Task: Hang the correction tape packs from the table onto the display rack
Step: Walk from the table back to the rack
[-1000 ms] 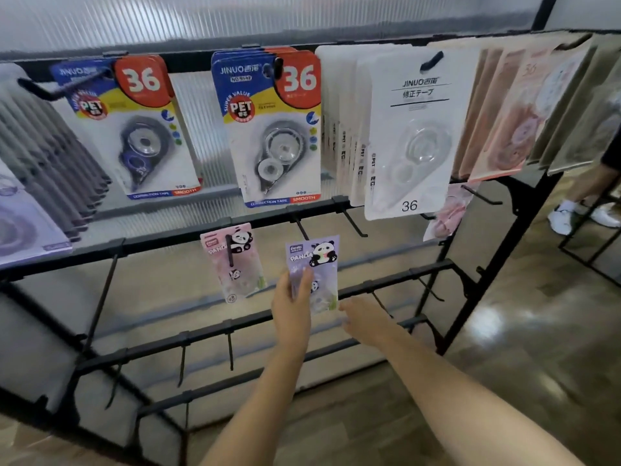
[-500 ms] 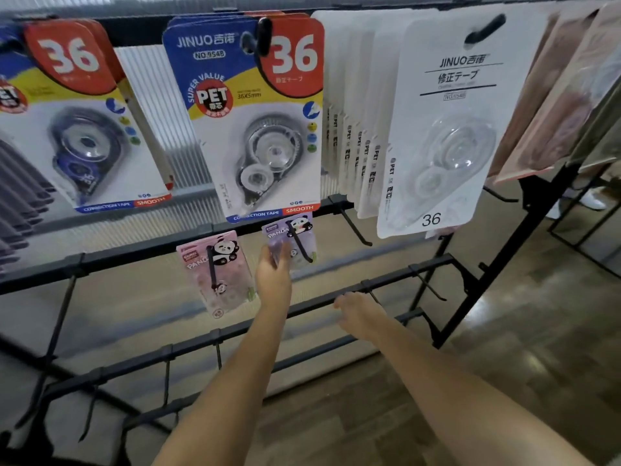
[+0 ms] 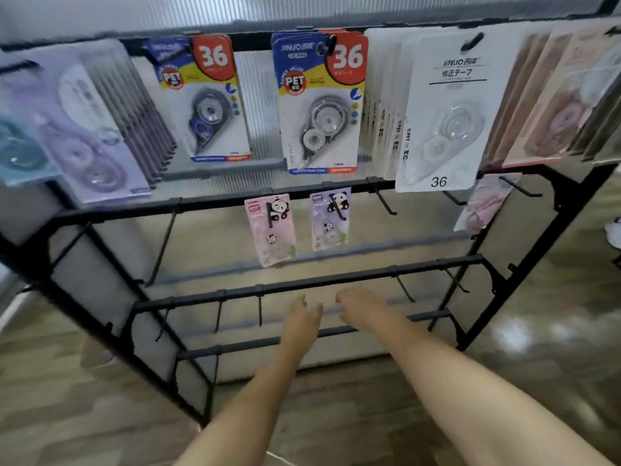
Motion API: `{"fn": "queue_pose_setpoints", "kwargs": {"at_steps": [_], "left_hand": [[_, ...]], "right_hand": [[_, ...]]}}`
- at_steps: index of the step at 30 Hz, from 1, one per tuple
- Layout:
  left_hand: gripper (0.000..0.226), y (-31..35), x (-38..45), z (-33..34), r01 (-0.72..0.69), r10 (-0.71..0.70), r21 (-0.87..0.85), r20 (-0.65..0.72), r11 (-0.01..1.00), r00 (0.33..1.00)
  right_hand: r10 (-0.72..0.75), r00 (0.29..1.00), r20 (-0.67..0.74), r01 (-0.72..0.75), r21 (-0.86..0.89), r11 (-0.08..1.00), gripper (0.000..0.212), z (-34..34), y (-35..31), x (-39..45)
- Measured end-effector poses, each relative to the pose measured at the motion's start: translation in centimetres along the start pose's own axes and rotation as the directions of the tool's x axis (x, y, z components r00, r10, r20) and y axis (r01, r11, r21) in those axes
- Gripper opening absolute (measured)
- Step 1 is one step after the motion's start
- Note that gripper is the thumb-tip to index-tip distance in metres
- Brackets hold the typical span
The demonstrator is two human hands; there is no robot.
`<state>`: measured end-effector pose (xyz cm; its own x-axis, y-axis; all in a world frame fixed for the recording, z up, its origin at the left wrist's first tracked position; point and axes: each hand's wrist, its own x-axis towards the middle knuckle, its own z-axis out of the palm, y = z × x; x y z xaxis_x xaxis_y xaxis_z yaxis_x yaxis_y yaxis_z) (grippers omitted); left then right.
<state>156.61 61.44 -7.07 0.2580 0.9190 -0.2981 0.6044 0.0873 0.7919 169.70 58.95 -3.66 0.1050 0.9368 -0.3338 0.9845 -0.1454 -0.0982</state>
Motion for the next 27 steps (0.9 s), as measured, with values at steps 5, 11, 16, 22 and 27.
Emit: {"fn": "queue_pose_setpoints", "kwargs": {"at_steps": [5,11,16,22,27], "left_hand": [[0.058,-3.8,-7.0,-6.8,0.004,0.024,0.342,-0.077,0.940,0.997],[0.045,-9.4,-17.1,-20.1,0.246,-0.020,0.625,-0.345,0.741,0.938],[0.050,-15.0,-28.2,-31.4,0.544,-0.161,0.557,-0.591,0.627,0.790],[0.056,-24.6,-43.2,-41.3,0.749,-0.356,0.306,-0.733,0.588,0.579],[0.056,-33.3,-56.4,-47.4,0.880,-0.495,0.151,-0.778,0.451,0.387]], "right_hand": [[-0.171,0.985,-0.008,0.170,-0.072,0.983,0.028,-0.4,-7.3,-2.8],[-0.518,0.852,-0.076,0.500,-0.172,0.849,0.034,-1.9,-23.3,-7.1],[-0.802,0.590,-0.094,0.741,-0.332,0.584,0.032,-2.8,-38.8,-13.4],[-0.938,0.346,-0.004,0.874,-0.363,0.324,0.037,0.5,-57.5,-22.1],[-0.976,0.185,0.119,0.939,-0.313,0.140,0.040,5.5,-73.3,-30.7]]}}
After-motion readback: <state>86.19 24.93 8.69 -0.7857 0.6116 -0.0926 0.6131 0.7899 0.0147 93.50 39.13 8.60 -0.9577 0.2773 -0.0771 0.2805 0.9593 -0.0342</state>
